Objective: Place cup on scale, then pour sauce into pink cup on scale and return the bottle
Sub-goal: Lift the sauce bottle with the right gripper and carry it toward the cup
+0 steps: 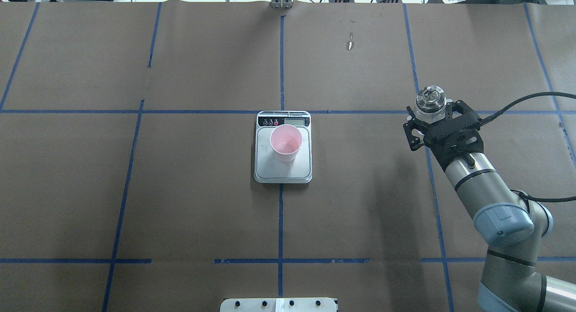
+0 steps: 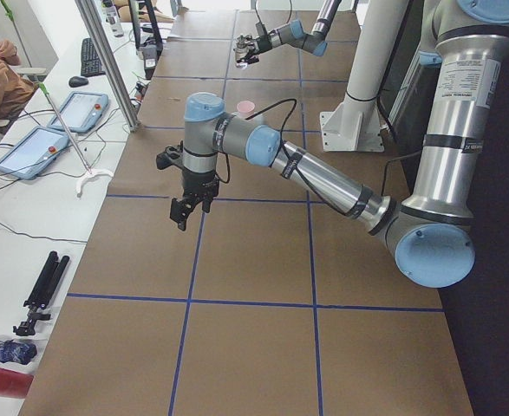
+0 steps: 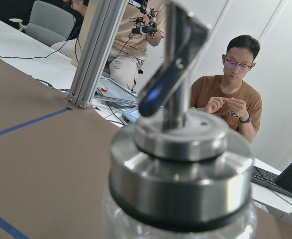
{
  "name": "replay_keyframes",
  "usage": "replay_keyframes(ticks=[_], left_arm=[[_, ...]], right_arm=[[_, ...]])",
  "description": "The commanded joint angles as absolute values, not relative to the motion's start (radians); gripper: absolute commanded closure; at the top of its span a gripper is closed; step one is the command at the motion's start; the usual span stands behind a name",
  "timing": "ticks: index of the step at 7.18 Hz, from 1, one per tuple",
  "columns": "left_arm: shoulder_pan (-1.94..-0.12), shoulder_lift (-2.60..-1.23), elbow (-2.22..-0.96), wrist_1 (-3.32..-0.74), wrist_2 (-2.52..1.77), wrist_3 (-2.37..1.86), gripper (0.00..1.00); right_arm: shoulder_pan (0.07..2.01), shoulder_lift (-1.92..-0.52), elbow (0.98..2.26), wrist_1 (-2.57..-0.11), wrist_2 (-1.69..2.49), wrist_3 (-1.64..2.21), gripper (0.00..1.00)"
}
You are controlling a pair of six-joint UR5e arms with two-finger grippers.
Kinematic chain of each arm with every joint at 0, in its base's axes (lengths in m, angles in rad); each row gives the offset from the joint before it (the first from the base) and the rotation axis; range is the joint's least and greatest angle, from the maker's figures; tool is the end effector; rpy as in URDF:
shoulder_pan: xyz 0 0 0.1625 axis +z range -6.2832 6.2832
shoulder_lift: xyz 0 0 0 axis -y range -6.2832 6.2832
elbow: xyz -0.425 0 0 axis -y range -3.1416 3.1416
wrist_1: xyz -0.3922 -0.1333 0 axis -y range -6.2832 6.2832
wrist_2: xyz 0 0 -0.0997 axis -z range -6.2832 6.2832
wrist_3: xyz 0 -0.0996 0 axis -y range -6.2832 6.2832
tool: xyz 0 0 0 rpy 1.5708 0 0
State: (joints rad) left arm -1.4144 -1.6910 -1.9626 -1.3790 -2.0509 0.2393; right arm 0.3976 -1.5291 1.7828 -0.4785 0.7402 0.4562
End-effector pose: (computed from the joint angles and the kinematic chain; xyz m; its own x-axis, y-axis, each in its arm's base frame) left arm -0.0060 -0.5226 0.4448 0.7941 0.4960 -0.3513 -0.3459 0.8441 0.4097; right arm -0.3671 -0.3785 0.4065 0.9207 -0.2700 0.2817 -0.2229 0.2286 0.9477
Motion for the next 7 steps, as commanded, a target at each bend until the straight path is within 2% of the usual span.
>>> replay_keyframes(ticks=[1,4,7], left_arm=[[-1.414,-1.692,-1.957,-1.381,-2.051,0.242,0.00],[-1.416,-1.690,-1.957,-1.381,-2.051,0.244,0.00],[-1.416,-1.690,-1.953,-1.381,-2.051,0.245,0.00]], right_arm=[[0.402,-1.432,1.779,-0.574,0.710,0.380,1.00],[0.376,-1.306,1.773,-0.819,0.585,0.313,1.00],[0.301,-1.219,1.676,-0.836,0.485,0.307,1.00]])
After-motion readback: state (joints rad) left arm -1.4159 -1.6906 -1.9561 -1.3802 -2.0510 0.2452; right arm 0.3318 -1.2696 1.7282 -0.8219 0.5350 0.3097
